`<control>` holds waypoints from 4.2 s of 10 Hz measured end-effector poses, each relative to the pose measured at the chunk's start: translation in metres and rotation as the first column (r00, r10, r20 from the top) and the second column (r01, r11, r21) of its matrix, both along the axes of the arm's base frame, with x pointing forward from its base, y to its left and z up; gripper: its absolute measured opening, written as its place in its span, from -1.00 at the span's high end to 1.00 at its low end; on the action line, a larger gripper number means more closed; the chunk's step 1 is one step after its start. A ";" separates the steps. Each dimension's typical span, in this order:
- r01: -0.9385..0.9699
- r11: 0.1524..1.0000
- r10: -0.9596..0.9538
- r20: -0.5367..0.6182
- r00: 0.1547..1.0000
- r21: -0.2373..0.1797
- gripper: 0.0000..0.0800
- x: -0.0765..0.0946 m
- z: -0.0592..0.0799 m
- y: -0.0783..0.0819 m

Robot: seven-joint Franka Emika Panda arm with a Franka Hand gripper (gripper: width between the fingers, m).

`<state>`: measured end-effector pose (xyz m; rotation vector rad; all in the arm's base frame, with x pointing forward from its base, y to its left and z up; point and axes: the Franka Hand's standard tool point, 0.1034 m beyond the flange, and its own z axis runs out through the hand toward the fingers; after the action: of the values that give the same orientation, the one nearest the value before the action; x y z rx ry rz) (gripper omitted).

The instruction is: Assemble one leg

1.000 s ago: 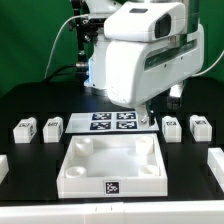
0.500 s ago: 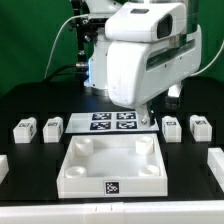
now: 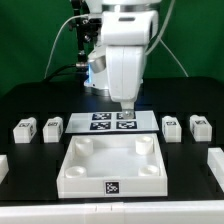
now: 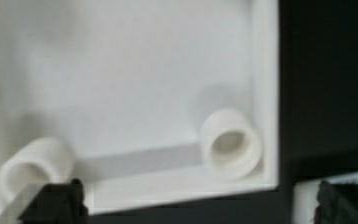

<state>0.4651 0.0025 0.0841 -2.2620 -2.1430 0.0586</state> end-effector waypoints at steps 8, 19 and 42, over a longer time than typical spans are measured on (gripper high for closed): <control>0.021 0.999 -0.021 0.002 1.000 0.033 -0.62 -0.030 -0.068 -0.016; 0.022 0.999 -0.022 0.004 1.000 0.033 0.86 -0.030 -0.069 -0.017; -0.008 0.994 -0.004 0.112 0.994 0.106 -0.19 0.031 -0.068 0.062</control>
Offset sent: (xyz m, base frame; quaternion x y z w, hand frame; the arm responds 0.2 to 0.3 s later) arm -0.0295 0.0058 -0.0515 -0.0152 0.0316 0.0375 0.9987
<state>0.4958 0.0641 0.0157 -2.2542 -2.1441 -0.1833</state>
